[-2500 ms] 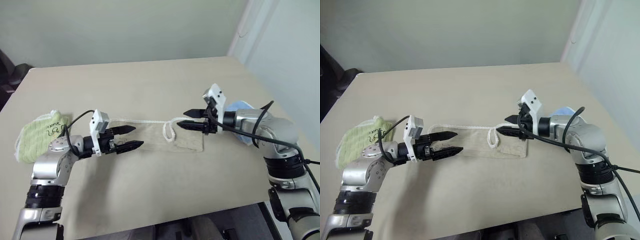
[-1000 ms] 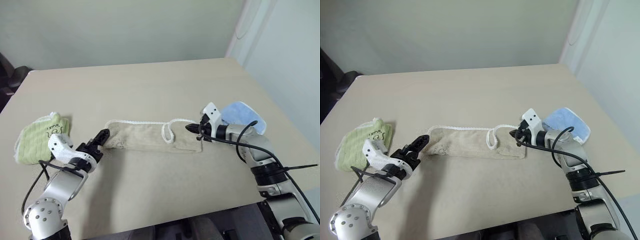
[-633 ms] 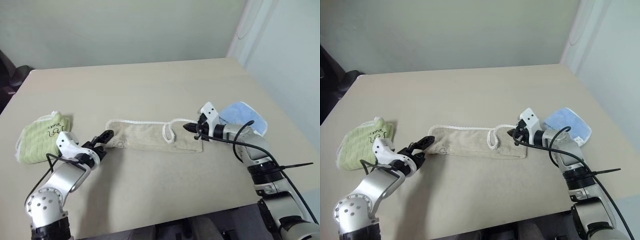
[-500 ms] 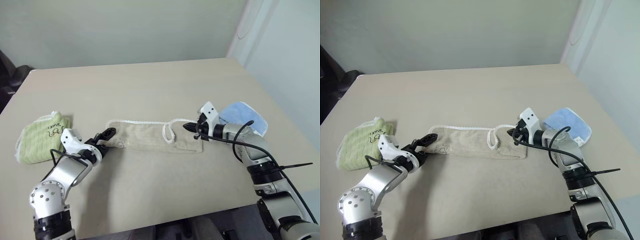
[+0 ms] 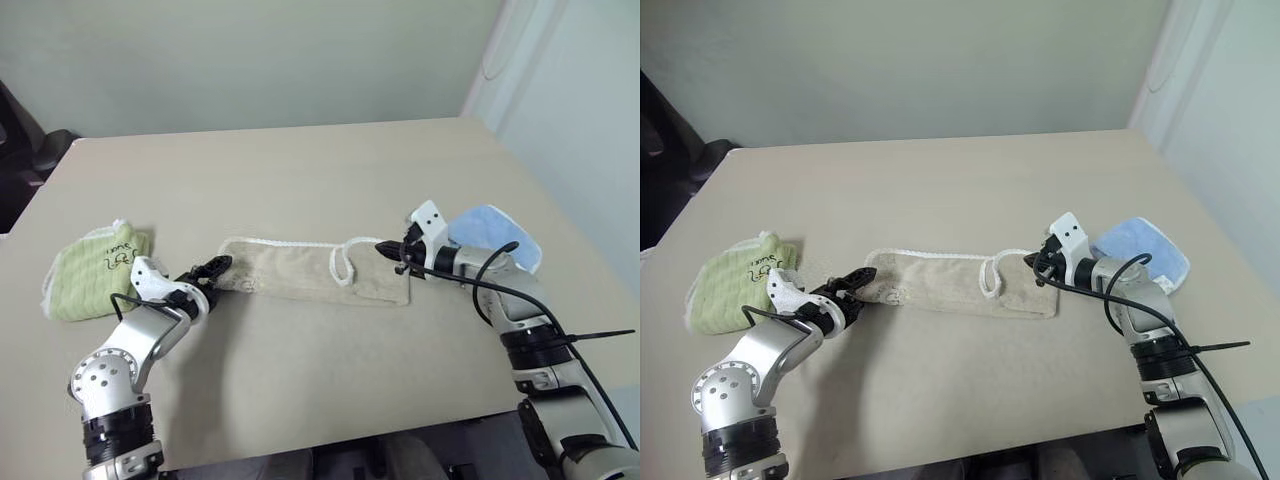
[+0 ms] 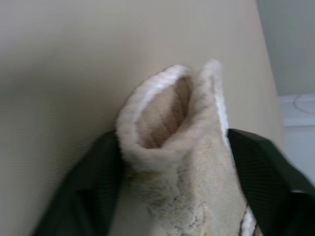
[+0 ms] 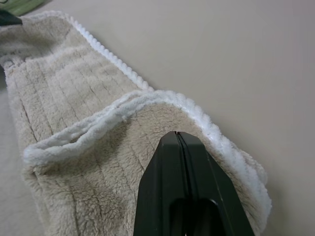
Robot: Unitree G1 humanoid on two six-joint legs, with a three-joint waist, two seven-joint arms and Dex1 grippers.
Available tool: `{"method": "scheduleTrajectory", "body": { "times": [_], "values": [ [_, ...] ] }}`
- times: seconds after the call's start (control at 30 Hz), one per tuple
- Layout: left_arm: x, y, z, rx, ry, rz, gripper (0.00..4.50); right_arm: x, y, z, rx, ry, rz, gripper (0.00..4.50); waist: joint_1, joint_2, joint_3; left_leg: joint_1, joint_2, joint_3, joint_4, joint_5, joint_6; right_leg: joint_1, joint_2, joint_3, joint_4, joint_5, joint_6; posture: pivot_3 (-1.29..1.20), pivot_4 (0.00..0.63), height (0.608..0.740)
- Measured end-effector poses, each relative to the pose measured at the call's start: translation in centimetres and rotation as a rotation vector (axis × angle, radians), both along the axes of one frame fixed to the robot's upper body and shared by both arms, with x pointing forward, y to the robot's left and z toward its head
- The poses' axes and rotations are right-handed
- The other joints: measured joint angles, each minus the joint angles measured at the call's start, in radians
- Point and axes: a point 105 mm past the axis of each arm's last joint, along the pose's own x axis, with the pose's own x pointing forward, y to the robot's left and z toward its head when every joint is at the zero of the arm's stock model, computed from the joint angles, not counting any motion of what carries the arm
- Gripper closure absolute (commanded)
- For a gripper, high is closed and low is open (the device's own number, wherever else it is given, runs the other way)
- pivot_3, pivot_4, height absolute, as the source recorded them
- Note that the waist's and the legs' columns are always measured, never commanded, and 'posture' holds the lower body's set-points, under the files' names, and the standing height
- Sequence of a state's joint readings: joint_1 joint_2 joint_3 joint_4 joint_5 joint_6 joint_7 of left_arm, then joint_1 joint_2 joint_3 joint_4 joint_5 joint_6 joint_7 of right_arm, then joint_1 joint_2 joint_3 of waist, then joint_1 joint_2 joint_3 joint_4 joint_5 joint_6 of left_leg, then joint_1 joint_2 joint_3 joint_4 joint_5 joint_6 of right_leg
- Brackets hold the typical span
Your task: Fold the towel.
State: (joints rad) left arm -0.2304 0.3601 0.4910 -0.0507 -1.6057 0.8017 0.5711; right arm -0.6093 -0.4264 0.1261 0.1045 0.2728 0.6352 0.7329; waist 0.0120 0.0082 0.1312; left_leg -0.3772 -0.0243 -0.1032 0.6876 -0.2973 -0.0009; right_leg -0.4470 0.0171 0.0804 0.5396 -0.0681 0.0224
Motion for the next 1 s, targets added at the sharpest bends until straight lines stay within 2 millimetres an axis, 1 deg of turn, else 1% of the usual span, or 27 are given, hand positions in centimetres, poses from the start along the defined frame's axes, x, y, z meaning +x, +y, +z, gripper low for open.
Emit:
{"method": "scheduleTrajectory", "body": {
  "times": [0.07,0.1,0.17,0.2,0.33,0.4,0.53,0.63,0.67,0.73,0.8,0.87,1.0],
  "values": [
    [0.0,-0.1,-0.2,-0.005,0.006,-0.001,3.04,0.0,0.0,0.0,0.000,-0.001,-0.001,4.50,-0.001,-0.001,0.001,0.000,0.000,0.000,0.000,0.001,0.002,0.000,0.000,0.000,0.000,0.000,0.000,0.00,0.150,0.740],
    [0.0,-0.1,-0.2,-0.006,0.006,-0.002,3.47,0.0,0.0,0.0,0.000,-0.001,-0.001,4.50,-0.001,-0.002,0.001,0.000,0.000,0.000,-0.001,0.003,0.004,-0.001,0.000,0.000,0.000,0.000,0.000,0.00,0.150,0.740],
    [0.0,-0.1,-0.2,-0.006,0.004,-0.001,4.21,0.0,0.0,0.0,0.001,-0.001,-0.001,4.50,-0.002,-0.002,0.001,0.001,0.000,0.000,-0.002,0.003,0.004,-0.001,0.000,0.000,0.000,0.000,0.000,0.00,0.150,0.740],
    [0.0,-0.1,-0.2,-0.007,0.002,-0.001,4.48,0.0,0.1,0.0,0.003,-0.002,-0.001,4.50,-0.002,-0.003,0.001,0.001,0.000,0.000,-0.002,0.003,0.005,-0.001,0.000,0.000,0.000,-0.001,0.000,0.00,0.150,0.740],
    [0.1,-0.2,0.3,0.002,-0.031,-0.015,4.48,0.0,0.1,0.1,0.013,-0.003,-0.001,4.50,-0.002,-0.004,0.002,0.001,0.000,0.000,-0.004,0.003,0.004,-0.001,0.000,0.000,0.000,-0.001,-0.001,0.00,0.150,0.740],
    [0.4,-0.4,1.5,0.049,-0.092,-0.048,4.48,0.1,-0.2,0.7,0.032,-0.015,-0.010,4.50,-0.001,-0.005,0.003,0.001,0.000,0.000,-0.004,0.003,0.004,-0.001,0.000,0.000,0.000,-0.001,-0.001,0.00,0.150,0.740],
    [0.8,-2.0,5.7,0.179,-0.286,-0.177,4.48,-0.3,-1.2,2.4,0.081,-0.052,-0.022,4.50,0.000,-0.008,0.005,0.001,0.000,0.000,-0.003,0.003,0.003,-0.001,0.000,0.000,-0.001,-0.001,-0.002,0.00,0.150,0.740],
    [0.8,-4.2,8.9,0.330,-0.443,-0.324,4.48,-0.8,-2.9,3.3,0.120,-0.057,-0.058,4.50,0.000,-0.008,0.005,0.001,-0.001,0.000,-0.003,0.003,0.004,-0.001,0.000,0.000,-0.001,-0.002,-0.001,0.00,0.150,0.740],
    [0.8,-4.8,9.3,0.365,-0.468,-0.361,4.48,-0.8,-3.4,3.4,0.127,-0.055,-0.069,4.50,-0.001,-0.008,0.005,0.001,-0.001,0.000,-0.003,0.003,0.004,-0.001,0.000,0.000,-0.001,-0.002,-0.002,0.00,0.150,0.740],
    [0.8,-6.4,9.7,0.439,-0.519,-0.464,4.48,-0.8,-4.6,3.7,0.143,-0.056,-0.110,4.50,-0.002,-0.008,0.005,0.001,-0.001,0.000,-0.004,0.003,0.004,-0.001,0.000,0.001,-0.001,-0.002,-0.002,0.00,0.150,0.740],
    [1.0,-8.1,9.8,0.443,-0.557,-0.540,4.48,-0.9,-5.5,3.9,0.151,-0.062,-0.147,4.50,-0.003,-0.008,0.005,0.001,-0.001,0.000,-0.004,0.003,0.004,-0.001,0.000,0.001,-0.001,-0.002,-0.001,0.00,0.150,0.740],
    [1.2,-9.3,9.8,0.437,-0.577,-0.591,4.48,-1.0,-5.7,3.9,0.150,-0.066,-0.161,4.50,-0.005,-0.008,0.005,0.001,0.000,0.000,-0.004,0.003,0.004,-0.001,0.000,0.001,-0.001,-0.002,-0.001,0.00,0.150,0.740],
    [1.4,-11.0,8.8,0.471,-0.583,-0.693,4.48,-1.4,-6.1,3.8,0.161,-0.066,-0.182,4.50,-0.010,-0.008,0.005,0.001,0.000,0.000,-0.005,0.003,0.005,-0.002,0.000,0.001,-0.001,-0.002,-0.001,0.00,0.150,0.740]
  ]
}}
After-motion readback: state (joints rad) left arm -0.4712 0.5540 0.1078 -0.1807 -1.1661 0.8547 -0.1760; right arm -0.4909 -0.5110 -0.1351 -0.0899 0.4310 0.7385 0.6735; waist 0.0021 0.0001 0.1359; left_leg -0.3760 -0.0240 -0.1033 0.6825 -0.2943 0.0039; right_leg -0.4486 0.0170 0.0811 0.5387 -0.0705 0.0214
